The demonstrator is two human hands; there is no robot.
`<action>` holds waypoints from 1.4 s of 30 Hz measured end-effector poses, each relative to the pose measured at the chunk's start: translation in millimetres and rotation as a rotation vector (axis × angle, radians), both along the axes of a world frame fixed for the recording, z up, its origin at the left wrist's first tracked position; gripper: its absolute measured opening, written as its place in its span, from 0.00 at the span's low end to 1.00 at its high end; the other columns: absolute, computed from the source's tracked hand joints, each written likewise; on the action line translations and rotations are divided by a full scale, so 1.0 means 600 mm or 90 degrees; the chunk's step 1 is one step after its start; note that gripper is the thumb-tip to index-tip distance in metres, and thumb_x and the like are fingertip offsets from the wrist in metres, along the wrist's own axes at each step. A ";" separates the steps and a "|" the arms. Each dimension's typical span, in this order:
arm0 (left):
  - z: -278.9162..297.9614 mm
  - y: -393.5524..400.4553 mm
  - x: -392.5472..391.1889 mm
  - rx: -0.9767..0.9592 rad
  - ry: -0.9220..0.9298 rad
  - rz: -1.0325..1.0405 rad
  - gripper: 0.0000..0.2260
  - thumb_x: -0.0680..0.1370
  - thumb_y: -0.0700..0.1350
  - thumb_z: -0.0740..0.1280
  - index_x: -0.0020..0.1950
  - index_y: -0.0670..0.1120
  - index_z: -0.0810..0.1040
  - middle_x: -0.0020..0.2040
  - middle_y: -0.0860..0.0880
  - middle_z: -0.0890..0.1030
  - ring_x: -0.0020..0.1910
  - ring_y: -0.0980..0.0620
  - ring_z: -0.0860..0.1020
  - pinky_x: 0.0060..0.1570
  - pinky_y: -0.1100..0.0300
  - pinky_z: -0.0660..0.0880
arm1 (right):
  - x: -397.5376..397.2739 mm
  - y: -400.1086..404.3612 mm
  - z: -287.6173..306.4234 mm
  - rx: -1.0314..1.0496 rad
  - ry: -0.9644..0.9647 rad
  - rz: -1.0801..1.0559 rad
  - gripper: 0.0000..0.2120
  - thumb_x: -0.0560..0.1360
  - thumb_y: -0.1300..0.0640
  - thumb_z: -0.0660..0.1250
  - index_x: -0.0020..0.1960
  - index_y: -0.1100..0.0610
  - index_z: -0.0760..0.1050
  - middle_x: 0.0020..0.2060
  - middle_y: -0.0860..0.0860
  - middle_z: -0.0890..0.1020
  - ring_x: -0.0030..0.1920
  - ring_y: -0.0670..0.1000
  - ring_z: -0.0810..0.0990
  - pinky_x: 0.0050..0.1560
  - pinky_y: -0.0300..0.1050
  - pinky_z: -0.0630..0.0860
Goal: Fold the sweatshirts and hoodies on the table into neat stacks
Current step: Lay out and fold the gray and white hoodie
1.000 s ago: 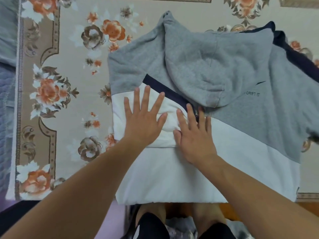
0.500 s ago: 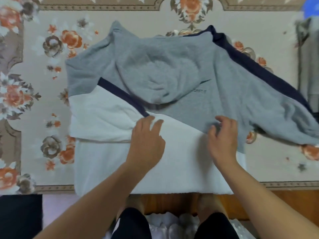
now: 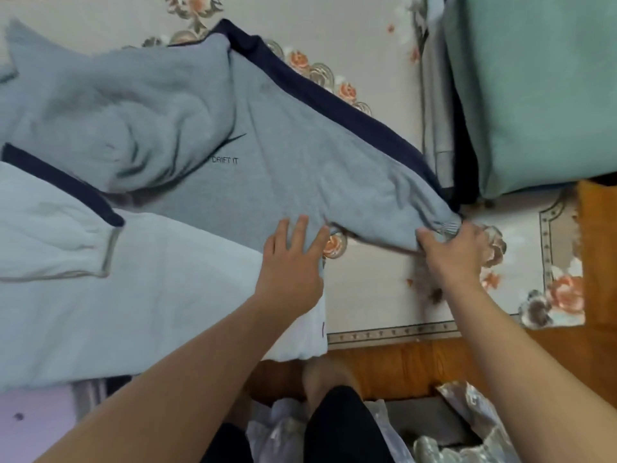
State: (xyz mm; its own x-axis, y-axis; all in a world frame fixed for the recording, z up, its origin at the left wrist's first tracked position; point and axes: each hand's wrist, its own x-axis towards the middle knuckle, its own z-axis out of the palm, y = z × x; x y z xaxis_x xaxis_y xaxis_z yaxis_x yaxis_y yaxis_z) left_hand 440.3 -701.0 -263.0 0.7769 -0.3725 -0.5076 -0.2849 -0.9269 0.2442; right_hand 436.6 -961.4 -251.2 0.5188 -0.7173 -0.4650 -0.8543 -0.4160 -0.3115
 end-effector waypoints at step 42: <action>-0.005 0.315 0.019 0.008 -0.115 -0.007 0.28 0.85 0.59 0.48 0.84 0.55 0.48 0.84 0.44 0.43 0.82 0.39 0.42 0.79 0.41 0.49 | 0.077 0.373 -0.024 -0.141 -0.042 0.868 0.30 0.82 0.45 0.54 0.82 0.54 0.54 0.81 0.60 0.52 0.80 0.65 0.49 0.78 0.64 0.53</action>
State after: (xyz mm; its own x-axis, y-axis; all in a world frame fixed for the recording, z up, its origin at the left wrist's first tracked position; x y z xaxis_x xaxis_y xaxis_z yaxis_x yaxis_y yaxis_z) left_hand 451.4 -511.7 -266.2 0.8521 -0.3759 -0.3642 -0.3331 -0.9262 0.1766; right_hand 482.6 -737.9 -265.6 0.8793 0.3156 -0.3567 0.2778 -0.9482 -0.1540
